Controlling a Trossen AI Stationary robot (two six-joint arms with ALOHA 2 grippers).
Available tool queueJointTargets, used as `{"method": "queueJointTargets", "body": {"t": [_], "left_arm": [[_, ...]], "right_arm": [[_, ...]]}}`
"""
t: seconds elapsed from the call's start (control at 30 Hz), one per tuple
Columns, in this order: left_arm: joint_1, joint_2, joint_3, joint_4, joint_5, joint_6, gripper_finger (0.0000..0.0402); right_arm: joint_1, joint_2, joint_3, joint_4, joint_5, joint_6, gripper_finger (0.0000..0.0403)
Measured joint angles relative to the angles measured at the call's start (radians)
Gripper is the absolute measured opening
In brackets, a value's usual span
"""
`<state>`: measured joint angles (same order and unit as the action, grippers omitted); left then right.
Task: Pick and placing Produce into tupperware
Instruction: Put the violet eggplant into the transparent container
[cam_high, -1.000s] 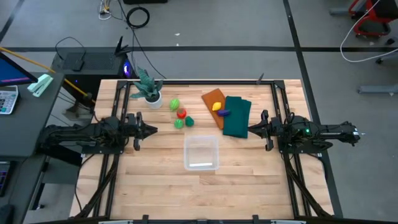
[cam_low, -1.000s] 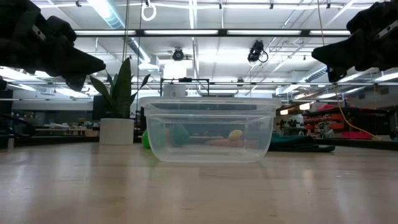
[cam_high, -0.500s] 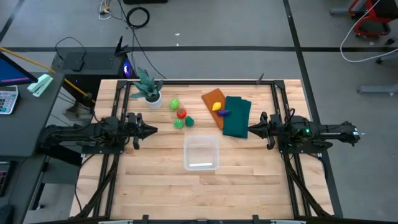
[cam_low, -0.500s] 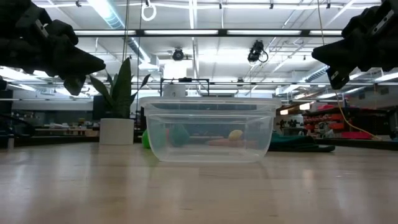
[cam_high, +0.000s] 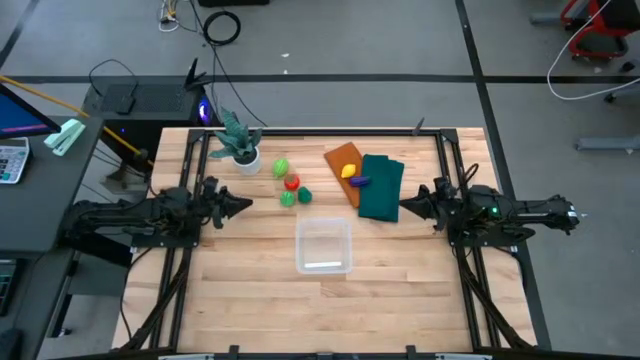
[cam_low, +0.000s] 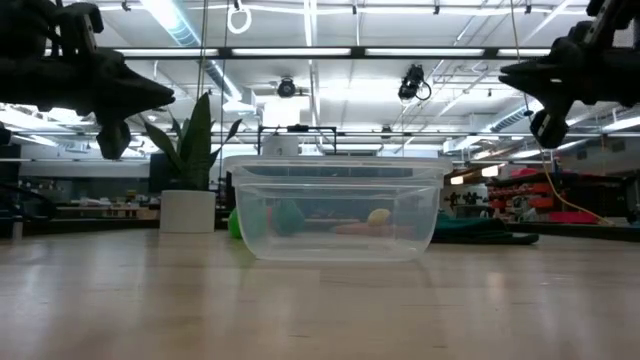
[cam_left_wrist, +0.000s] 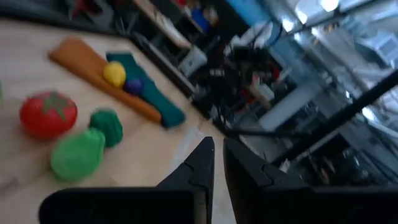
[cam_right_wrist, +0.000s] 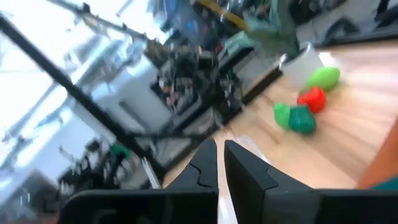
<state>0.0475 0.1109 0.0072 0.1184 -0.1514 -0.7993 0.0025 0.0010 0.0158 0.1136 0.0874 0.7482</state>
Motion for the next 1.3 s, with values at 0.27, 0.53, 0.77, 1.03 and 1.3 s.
{"method": "queueJointTargets", "body": {"t": [0.27,0.53,0.77,1.03,1.3], "left_arm": [[0.002,0.0,0.0,0.158,-0.085,0.117,0.0045],[0.002,0.022,0.071,0.176,-0.146,0.269,0.0046],[0.002,0.161,0.161,0.157,-0.17,0.414,0.0048],[0.002,0.374,0.323,0.135,-0.174,0.525,0.0047],[0.002,0.534,0.552,-0.038,-0.179,0.619,0.0035]], "right_arm": [[0.0,0.0,0.0,0.114,0.147,-0.008,0.0],[0.0,0.043,0.059,0.119,0.168,-0.062,0.0],[-0.03,0.216,0.2,0.093,0.196,-0.146,0.0],[-0.128,0.475,0.449,-0.048,0.081,-0.177,0.0],[-0.262,0.686,0.738,-0.385,-0.037,-0.301,0.0]]}}
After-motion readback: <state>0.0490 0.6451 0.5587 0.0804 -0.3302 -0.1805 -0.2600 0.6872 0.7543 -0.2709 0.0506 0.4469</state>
